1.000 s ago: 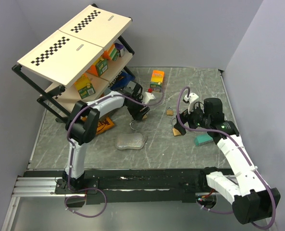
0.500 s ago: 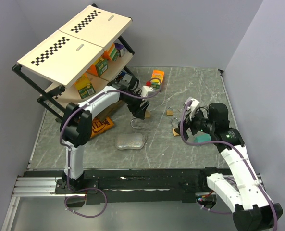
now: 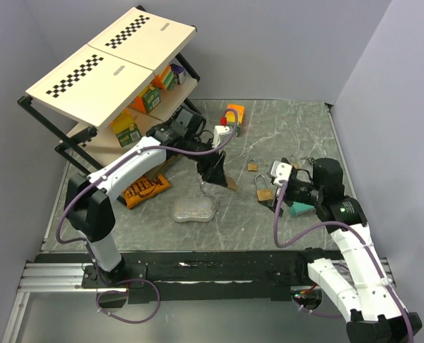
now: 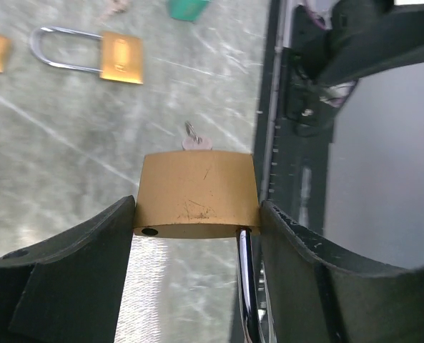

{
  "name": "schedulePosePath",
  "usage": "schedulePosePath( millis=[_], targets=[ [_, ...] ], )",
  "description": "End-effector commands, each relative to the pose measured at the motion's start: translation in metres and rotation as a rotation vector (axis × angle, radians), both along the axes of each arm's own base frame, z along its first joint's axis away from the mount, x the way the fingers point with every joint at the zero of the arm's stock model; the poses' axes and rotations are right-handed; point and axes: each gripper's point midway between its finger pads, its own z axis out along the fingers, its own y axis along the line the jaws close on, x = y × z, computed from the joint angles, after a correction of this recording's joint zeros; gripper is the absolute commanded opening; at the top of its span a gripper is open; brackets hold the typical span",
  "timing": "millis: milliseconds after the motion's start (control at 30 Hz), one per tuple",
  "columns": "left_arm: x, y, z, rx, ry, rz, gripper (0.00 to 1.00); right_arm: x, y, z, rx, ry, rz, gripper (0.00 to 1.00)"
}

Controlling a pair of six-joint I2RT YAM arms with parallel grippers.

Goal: Lock with the key
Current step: Pick up the lock from the center of the board.

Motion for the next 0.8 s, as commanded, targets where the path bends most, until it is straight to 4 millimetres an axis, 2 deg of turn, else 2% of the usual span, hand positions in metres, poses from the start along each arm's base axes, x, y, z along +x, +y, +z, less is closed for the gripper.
schedulePosePath(
  millis=[0,67,100,133,167,233,300,467,567,767],
  targets=[
    [-0.012,-0.012,0.025,-0.124,0.050,-0.023,0.01,0.005,0.008,-0.017,0.004,-0.040,0.064,0.99],
    [-0.012,-0.018,0.020,-0.119,0.027,-0.017,0.01,0.009,0.010,-0.024,-0.004,-0.048,0.058,0.99],
    [-0.015,-0.018,0.007,-0.100,0.037,-0.015,0.01,0.011,0.010,-0.030,-0.005,-0.017,0.043,0.99],
    [-0.007,-0.021,-0.002,-0.086,0.011,0.011,0.01,0.012,0.008,-0.032,-0.010,-0.004,0.032,0.99],
    [-0.009,-0.023,-0.014,-0.067,0.012,0.013,0.01,0.011,0.007,-0.035,-0.014,0.018,0.026,0.99],
    [-0.006,-0.023,-0.047,0.000,0.023,0.036,0.01,0.015,0.004,-0.038,-0.021,0.047,-0.010,0.99],
    [-0.009,-0.028,-0.061,0.027,0.017,0.028,0.01,0.012,0.002,-0.040,-0.021,0.057,-0.022,0.99],
    [0.000,-0.045,-0.084,0.097,-0.035,0.073,0.01,0.004,-0.004,-0.049,-0.023,0.080,-0.061,0.99],
    [0.002,-0.051,-0.088,0.109,-0.037,0.067,0.01,-0.001,-0.007,-0.055,-0.034,0.100,-0.076,0.99],
    [-0.013,-0.059,-0.059,0.023,0.019,0.011,0.01,-0.008,-0.001,-0.059,0.015,0.070,-0.050,0.99]
  ],
)
